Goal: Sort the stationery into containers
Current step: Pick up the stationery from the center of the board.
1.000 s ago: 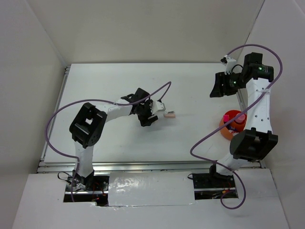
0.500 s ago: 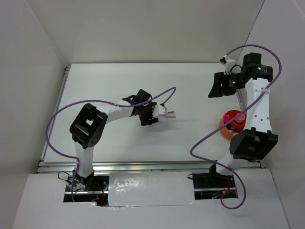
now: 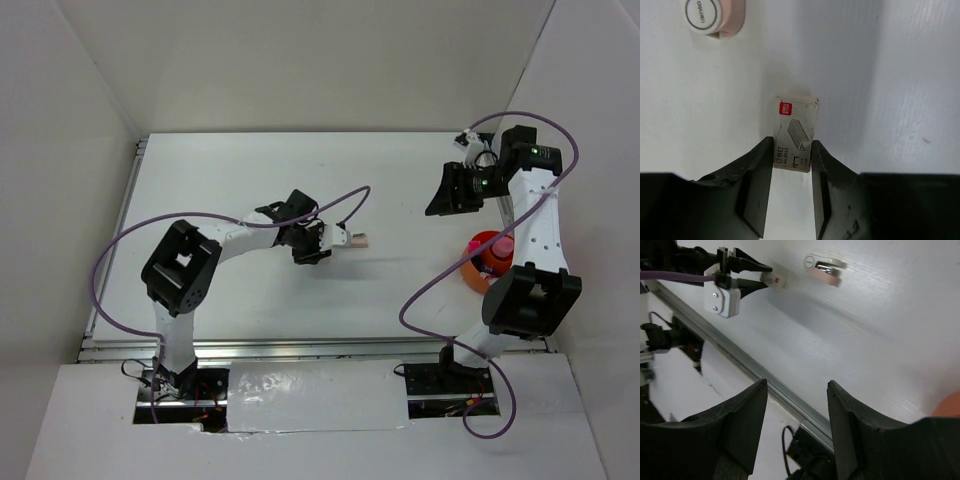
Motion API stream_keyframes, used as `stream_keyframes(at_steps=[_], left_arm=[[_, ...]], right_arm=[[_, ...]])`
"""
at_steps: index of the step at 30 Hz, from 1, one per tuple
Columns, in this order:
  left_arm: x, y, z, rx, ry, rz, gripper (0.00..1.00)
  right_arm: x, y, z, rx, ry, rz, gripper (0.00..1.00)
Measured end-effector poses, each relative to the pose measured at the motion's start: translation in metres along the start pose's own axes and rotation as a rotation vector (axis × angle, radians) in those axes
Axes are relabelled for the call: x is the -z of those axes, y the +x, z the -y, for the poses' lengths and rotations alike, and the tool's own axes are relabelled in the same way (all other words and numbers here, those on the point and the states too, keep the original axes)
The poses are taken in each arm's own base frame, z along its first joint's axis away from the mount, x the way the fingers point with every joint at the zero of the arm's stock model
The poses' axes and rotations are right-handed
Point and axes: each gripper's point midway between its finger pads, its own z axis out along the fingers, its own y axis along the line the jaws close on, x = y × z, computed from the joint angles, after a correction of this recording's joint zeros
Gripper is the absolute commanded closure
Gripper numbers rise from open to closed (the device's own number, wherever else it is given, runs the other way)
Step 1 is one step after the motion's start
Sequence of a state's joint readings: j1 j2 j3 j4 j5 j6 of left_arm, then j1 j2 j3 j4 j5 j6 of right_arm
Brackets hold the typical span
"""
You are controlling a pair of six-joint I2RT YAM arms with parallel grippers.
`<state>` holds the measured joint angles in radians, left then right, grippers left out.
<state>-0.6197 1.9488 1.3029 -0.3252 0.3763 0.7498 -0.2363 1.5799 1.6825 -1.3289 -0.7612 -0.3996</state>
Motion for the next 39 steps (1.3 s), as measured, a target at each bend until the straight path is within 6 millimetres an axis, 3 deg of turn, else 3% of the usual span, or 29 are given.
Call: stream_keyframes(at_steps=[4,9,13,17,22,29,34,36,37,39], left_arm=[[0.018,-0.018,0.006,0.049,-0.032,0.037,0.74],[0.057,-0.067,-0.002,0.099,-0.142,0.154,0.75],[0.084,-0.108,0.002,0.119,-0.178,0.24,0.75],[0.093,-0.148,0.013,0.115,-0.166,0.304,0.75],[0.101,-0.18,0.03,0.117,-0.134,0.347,0.75],[0.104,-0.194,0.044,0.137,-0.1,0.355,0.76],[0.104,-0.193,0.047,0.145,-0.094,0.348,0.75],[0.103,-0.192,0.047,0.154,-0.096,0.342,0.66],[0.103,-0.191,0.046,0.157,-0.1,0.34,0.44],[0.103,-0.191,0.045,0.161,-0.108,0.338,0.28]], right_arm=[[-0.012,0.018,-0.011,-0.091,-0.093,-0.028,0.42],[-0.03,0.043,-0.03,-0.236,-0.209,-0.081,0.39],[-0.045,0.047,-0.054,-0.259,-0.288,-0.12,0.36],[-0.06,0.049,-0.087,-0.192,-0.362,-0.181,0.36],[-0.08,0.05,-0.113,-0.149,-0.422,-0.263,0.36],[-0.092,0.05,-0.11,-0.168,-0.438,-0.293,0.46],[-0.093,0.05,-0.109,-0.166,-0.445,-0.294,0.74],[-0.092,0.05,-0.11,-0.172,-0.451,-0.294,0.88],[-0.091,0.049,-0.11,-0.178,-0.452,-0.293,0.91],[-0.09,0.048,-0.108,-0.181,-0.451,-0.286,0.98]])
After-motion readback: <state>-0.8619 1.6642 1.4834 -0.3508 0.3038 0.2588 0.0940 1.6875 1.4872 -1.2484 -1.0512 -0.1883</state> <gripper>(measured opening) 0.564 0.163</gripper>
